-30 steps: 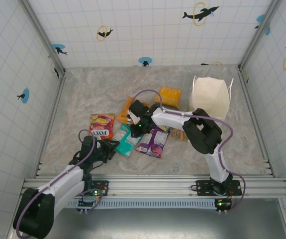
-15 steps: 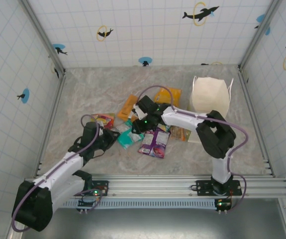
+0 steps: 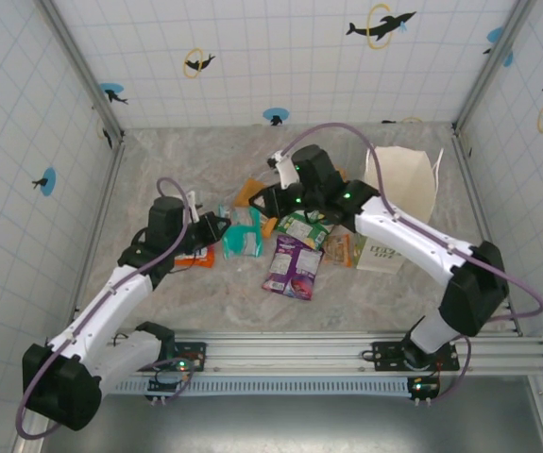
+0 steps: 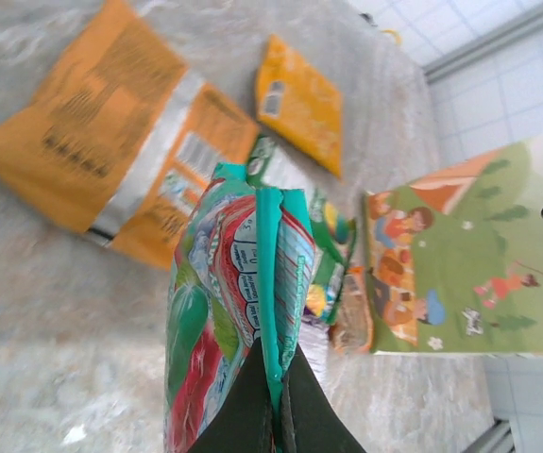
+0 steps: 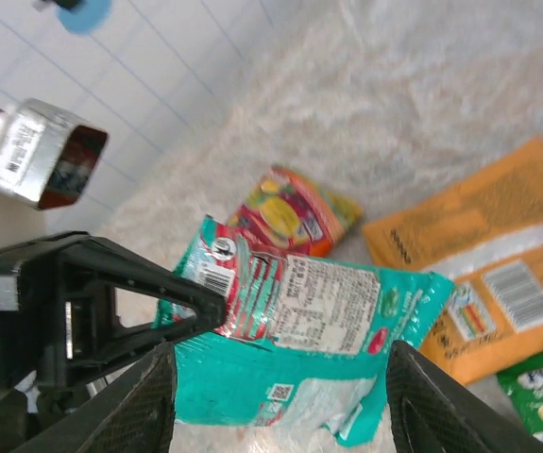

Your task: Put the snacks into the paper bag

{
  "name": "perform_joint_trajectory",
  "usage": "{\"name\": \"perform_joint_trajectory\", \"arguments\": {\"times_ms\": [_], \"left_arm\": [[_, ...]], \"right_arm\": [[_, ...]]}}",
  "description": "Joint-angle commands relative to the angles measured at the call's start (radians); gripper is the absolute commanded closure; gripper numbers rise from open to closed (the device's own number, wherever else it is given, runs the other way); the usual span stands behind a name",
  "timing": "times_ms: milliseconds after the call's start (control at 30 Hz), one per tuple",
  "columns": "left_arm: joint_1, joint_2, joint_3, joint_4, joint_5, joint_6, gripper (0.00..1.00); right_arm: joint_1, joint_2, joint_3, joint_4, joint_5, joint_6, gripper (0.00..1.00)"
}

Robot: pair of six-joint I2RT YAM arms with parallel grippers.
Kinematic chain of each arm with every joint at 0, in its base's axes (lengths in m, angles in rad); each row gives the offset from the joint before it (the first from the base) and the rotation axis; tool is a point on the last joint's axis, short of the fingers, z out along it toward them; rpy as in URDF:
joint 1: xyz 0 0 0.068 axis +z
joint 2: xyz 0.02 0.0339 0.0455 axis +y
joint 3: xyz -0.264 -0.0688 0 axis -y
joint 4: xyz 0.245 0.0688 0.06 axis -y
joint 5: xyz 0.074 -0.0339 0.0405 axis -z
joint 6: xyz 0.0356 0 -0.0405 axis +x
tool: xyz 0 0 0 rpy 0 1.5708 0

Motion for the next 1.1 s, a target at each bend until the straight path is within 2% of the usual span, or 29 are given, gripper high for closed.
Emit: {"name": "perform_joint_trajectory", "arguments": {"times_ms": [0,200,300,500,633,800,967,1067], "left_arm": [[-0.007,0.023,0.103,0.042,0.122,0.143,1.0],[-0.007,0.036,0.202,0.195,0.316,0.237,1.0],[-0.007,0.05,0.239,0.289,0.424,0.241,1.0],[-0.007,0.096,0.336,0.365,0.597,0.241,1.0],[-0.007,0.097,0.348,0.486,0.637,0.192,1.0],[-0.007,0.111,0.377,0.546,0.661,0.164,1.0],[-0.007,0.129,0.39,0.604,0.687,0.126,1.0],[-0.007,0.132,0.384,0.644,0.679,0.108,1.0]], "right_arm": [[-0.026,-0.087,-0.063,0.099,-0.02,-0.006,0.39],[-0.075,-0.207,-0.134,0.158,-0.048,-0.048,0.33],[-0.099,-0.265,-0.16,0.175,-0.055,-0.092,0.31],[-0.184,-0.365,-0.195,0.218,-0.083,-0.109,0.24],[-0.243,-0.41,-0.222,0.257,-0.101,-0.086,0.21],[-0.282,-0.421,-0.262,0.34,-0.293,-0.021,0.21],[-0.282,-0.417,-0.283,0.43,-0.41,0.018,0.22],[-0.282,-0.41,-0.3,0.522,-0.511,0.071,0.29]]}}
